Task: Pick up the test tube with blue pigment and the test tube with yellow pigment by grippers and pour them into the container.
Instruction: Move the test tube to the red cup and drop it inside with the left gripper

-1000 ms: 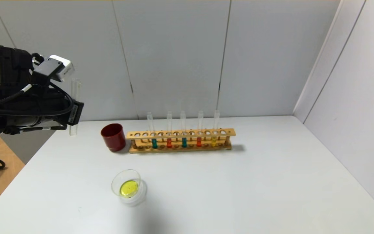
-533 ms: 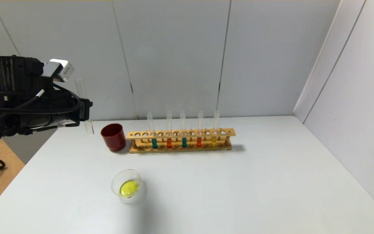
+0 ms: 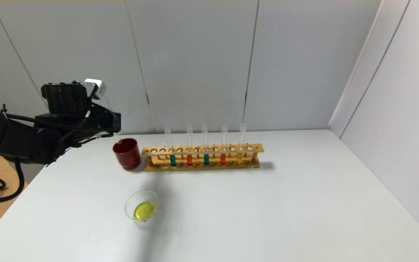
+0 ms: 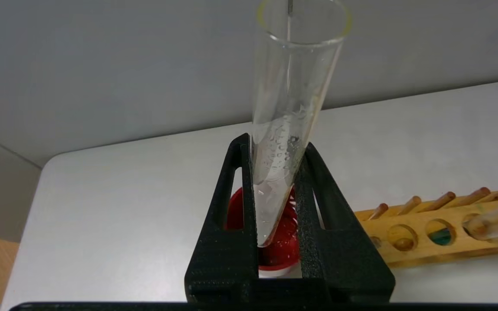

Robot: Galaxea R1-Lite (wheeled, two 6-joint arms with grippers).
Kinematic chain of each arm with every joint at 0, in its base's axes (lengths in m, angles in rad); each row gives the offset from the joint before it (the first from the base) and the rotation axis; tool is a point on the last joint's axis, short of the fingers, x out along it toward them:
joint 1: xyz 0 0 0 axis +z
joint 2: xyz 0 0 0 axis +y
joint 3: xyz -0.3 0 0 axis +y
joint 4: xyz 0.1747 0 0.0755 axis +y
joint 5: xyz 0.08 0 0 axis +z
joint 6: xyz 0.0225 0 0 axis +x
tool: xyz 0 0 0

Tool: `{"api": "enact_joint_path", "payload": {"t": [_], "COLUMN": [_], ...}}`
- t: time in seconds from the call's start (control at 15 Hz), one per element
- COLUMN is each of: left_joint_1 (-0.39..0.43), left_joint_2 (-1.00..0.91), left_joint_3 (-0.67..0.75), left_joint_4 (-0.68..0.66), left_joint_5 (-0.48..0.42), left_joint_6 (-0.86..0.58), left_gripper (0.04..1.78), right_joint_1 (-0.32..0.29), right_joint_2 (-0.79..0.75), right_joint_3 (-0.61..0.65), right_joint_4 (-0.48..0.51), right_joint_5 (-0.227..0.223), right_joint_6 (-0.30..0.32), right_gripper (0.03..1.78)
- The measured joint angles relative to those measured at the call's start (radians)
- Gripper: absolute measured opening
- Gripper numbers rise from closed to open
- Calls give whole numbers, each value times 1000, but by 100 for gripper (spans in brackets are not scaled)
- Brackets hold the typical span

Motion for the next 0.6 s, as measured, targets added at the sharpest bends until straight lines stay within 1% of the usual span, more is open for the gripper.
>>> {"api": "enact_joint_path", "payload": {"t": [0.2, 0.6], "left_joint_1": [2, 5], "left_joint_2": [71, 133], "left_joint_3": [-33, -41], "left_joint_4": [-2, -6], "left_joint_5": [-1, 0], "left_joint_6": [-40, -47], "left_gripper": [31, 31], "right_joint_1": [0, 0], "right_joint_2": [0, 0], "right_joint_3": [0, 0], "right_joint_4": [0, 0], "right_joint_5": [0, 0], "right_joint_6": [0, 0], "right_gripper": [175, 175]}}
